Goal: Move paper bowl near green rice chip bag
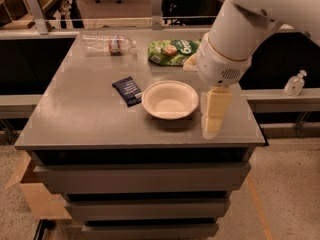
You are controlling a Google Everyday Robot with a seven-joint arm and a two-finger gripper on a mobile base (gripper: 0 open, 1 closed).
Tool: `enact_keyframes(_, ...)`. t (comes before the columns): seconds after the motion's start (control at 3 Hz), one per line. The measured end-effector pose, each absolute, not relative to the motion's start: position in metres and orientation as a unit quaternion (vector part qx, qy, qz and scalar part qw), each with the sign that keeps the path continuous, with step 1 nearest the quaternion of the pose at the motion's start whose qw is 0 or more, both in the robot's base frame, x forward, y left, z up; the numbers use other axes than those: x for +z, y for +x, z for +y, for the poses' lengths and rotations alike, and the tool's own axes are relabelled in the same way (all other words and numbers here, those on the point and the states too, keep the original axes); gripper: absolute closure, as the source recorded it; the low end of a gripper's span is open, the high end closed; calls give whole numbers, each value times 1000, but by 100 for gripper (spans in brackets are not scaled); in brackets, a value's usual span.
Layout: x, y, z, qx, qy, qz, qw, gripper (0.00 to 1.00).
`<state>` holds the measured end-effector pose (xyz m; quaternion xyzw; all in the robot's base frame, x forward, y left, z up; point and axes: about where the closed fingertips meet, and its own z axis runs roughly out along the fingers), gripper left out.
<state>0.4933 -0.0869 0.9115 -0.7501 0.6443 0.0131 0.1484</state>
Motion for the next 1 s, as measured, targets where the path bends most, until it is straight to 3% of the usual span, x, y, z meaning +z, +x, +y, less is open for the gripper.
enact_keyframes(1.0, 869, 486, -48, 64, -772, 622, 116, 0)
